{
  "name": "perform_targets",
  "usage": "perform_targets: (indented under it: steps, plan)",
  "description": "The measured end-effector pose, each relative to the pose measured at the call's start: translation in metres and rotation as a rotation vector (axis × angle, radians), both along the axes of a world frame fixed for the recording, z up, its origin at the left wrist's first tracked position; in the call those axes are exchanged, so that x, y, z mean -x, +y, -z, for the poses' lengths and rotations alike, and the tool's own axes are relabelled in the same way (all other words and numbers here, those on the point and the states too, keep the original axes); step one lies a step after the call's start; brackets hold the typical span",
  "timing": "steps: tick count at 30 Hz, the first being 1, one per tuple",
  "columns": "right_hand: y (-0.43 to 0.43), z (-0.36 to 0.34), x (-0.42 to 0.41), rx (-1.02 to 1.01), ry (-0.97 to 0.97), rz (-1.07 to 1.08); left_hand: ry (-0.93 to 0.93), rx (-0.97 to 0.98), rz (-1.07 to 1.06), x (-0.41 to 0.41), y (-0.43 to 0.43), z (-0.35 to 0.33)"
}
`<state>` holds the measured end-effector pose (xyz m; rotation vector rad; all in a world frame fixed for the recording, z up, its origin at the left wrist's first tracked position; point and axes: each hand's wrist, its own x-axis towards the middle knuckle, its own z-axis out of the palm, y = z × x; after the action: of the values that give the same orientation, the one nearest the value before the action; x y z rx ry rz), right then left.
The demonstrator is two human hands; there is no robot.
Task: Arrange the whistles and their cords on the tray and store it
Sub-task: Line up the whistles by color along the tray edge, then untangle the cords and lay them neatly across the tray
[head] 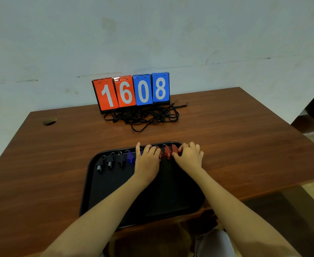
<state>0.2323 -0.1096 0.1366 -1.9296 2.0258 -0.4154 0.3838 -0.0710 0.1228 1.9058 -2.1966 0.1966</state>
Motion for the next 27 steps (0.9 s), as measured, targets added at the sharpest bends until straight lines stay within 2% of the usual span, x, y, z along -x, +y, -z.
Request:
perform_targets:
  steps: [3,7,15,17,21,27]
  plan:
    - [0.001,0.0,0.001,-0.009,-0.001,-0.008,0.004,-0.029,-0.006,0.0,0.002,0.001]
    - [0.003,-0.002,0.004,-0.003,-0.036,-0.006,0.017,0.027,-0.016,-0.002,0.005,0.002]
    - [-0.019,-0.021,0.0,0.172,-0.088,-0.142,0.002,0.206,0.014,-0.015,-0.019,-0.013]
    - [-0.038,-0.03,-0.008,0.177,-0.108,-0.201,0.016,0.141,0.011,-0.023,-0.035,-0.025]
    - [-0.086,-0.041,-0.028,0.124,-0.078,-0.291,0.055,-0.114,-0.047,-0.037,-0.077,-0.046]
    - [-0.155,-0.039,-0.059,0.079,-0.038,-0.441,0.098,-0.26,-0.037,-0.055,-0.139,-0.043]
